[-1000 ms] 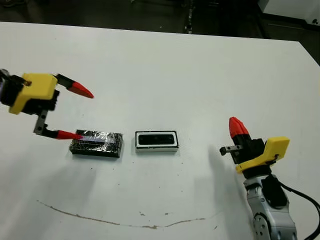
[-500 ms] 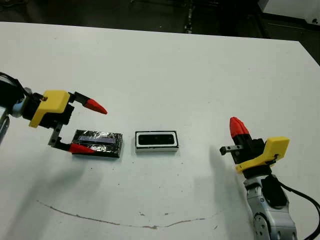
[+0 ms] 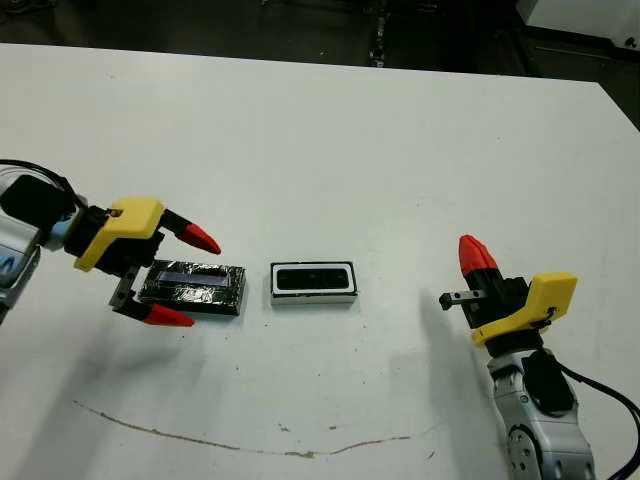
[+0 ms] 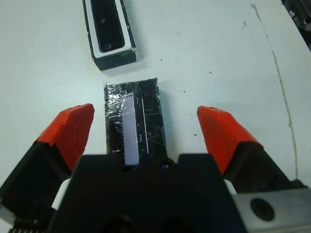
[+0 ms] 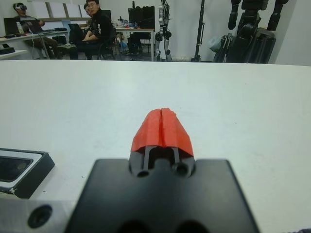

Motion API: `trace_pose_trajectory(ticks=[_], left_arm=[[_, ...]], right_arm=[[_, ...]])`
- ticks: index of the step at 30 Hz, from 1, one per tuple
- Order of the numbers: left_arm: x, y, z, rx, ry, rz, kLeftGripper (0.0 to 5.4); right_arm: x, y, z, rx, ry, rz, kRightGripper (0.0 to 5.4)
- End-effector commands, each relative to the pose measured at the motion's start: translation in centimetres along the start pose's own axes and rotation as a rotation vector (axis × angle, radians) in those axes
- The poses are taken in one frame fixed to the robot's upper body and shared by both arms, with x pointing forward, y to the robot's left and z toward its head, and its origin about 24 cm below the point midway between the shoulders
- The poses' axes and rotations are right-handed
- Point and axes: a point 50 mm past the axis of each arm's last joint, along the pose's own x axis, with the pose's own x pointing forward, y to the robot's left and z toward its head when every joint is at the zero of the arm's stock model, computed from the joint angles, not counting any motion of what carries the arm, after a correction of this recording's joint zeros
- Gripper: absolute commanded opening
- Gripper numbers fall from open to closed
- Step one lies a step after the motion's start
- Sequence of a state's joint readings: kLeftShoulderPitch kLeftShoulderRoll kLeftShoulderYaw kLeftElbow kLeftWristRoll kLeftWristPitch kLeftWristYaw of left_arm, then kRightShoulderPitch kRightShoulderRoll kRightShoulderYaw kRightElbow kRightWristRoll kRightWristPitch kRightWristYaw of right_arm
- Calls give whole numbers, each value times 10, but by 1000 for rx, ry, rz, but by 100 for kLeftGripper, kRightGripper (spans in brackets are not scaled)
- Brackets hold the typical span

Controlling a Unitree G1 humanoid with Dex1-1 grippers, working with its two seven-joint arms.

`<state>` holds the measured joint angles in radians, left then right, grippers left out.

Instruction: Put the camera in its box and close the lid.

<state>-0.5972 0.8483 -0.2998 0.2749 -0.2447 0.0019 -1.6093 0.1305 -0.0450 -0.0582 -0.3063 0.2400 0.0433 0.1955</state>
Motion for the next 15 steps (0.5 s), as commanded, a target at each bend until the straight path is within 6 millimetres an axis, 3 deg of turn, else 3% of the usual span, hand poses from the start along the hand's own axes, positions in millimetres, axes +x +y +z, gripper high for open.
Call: trace_pose_trajectory(ticks=[1, 15], left_arm=[[5, -1, -5, 5, 10, -7, 540], [9, 2, -13, -32, 38, 1, 540]], right_arm=[[-2, -3, -2, 0, 20, 2, 2], [-3, -7, -2, -7, 13, 2, 2]])
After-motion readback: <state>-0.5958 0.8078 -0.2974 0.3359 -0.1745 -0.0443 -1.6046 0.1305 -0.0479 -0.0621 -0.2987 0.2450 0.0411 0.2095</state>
